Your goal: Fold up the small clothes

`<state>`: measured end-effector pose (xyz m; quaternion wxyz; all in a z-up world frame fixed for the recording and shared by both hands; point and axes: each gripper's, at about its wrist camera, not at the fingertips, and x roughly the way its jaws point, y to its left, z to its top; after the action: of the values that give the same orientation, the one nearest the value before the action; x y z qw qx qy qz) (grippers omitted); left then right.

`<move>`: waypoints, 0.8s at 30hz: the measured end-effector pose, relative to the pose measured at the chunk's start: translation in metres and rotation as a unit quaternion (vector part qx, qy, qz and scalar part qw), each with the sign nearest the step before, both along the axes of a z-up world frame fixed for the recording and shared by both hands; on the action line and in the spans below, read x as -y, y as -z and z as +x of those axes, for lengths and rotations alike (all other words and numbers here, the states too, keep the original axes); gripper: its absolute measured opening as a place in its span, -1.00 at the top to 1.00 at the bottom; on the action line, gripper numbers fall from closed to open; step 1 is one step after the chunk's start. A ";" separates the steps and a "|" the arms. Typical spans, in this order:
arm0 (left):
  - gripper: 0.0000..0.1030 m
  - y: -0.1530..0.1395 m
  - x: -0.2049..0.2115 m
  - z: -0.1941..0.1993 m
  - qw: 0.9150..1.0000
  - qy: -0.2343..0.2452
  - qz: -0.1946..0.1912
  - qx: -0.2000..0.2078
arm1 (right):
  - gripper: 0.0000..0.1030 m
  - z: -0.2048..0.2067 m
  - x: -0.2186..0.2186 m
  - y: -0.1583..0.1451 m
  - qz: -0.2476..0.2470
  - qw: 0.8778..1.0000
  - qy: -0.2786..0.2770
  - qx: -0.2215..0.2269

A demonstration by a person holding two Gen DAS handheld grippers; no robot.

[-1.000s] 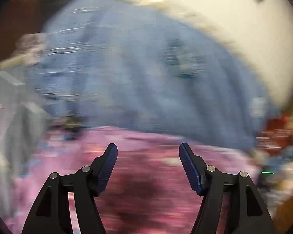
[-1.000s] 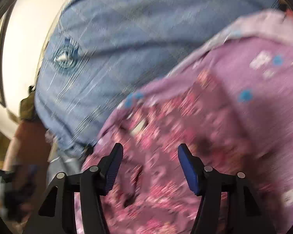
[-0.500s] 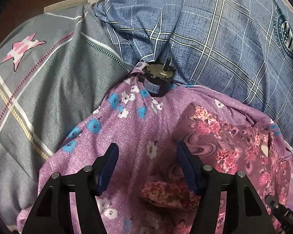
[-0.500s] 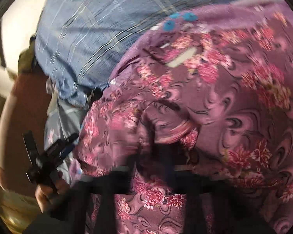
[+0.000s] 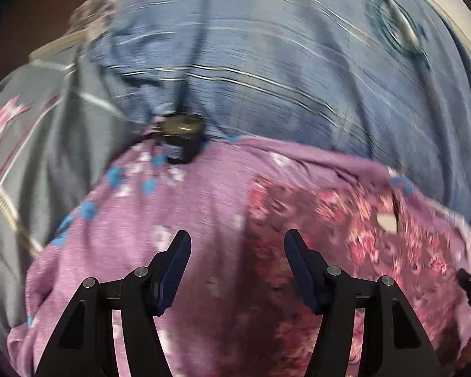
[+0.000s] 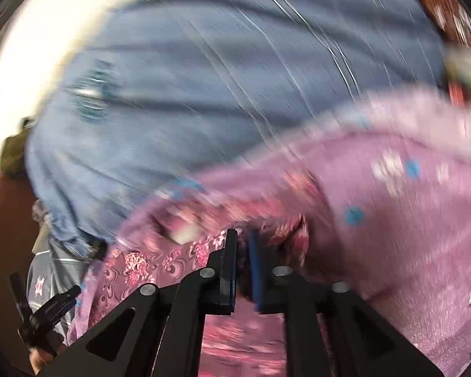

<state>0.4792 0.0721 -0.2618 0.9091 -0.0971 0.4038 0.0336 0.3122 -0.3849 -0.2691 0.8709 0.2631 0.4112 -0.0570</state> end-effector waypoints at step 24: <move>-0.28 0.040 0.046 0.011 0.992 0.031 0.104 -0.059 | 0.58 0.020 -0.056 0.058 0.003 0.987 -0.131 -0.098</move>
<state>0.4900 0.0257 -0.3014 0.8896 0.0128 0.4535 0.0531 0.3323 -0.3288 -0.3276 0.8254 0.2030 0.5257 0.0330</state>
